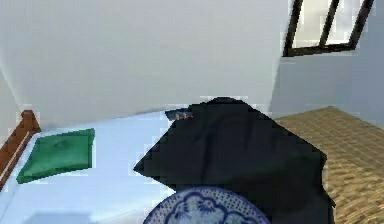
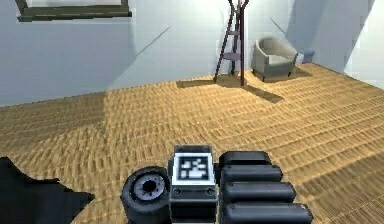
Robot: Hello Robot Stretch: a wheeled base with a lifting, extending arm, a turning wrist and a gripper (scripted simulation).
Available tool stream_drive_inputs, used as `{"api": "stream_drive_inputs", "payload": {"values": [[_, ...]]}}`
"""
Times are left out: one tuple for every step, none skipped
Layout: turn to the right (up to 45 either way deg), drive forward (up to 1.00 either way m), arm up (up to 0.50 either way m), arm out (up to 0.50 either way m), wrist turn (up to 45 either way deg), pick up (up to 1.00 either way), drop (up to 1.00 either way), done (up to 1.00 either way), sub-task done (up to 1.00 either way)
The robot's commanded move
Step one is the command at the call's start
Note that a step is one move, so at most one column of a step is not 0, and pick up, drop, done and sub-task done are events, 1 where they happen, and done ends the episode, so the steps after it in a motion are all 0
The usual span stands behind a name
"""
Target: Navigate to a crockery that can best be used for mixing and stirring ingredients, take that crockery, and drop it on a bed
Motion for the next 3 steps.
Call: {"api": "stream_drive_inputs", "payload": {"values": [[9.0, 0.0, 0.0, 0.0, 0.0, 0.0, 0.0, 0.0, 0.0], [-18.0, 0.0, 0.0, 0.0, 0.0, 0.0, 0.0, 0.0, 0.0], [0.0, 0.3, 0.0, 0.0, 0.0, 0.0, 0.0, 0.0, 0.0]]}}
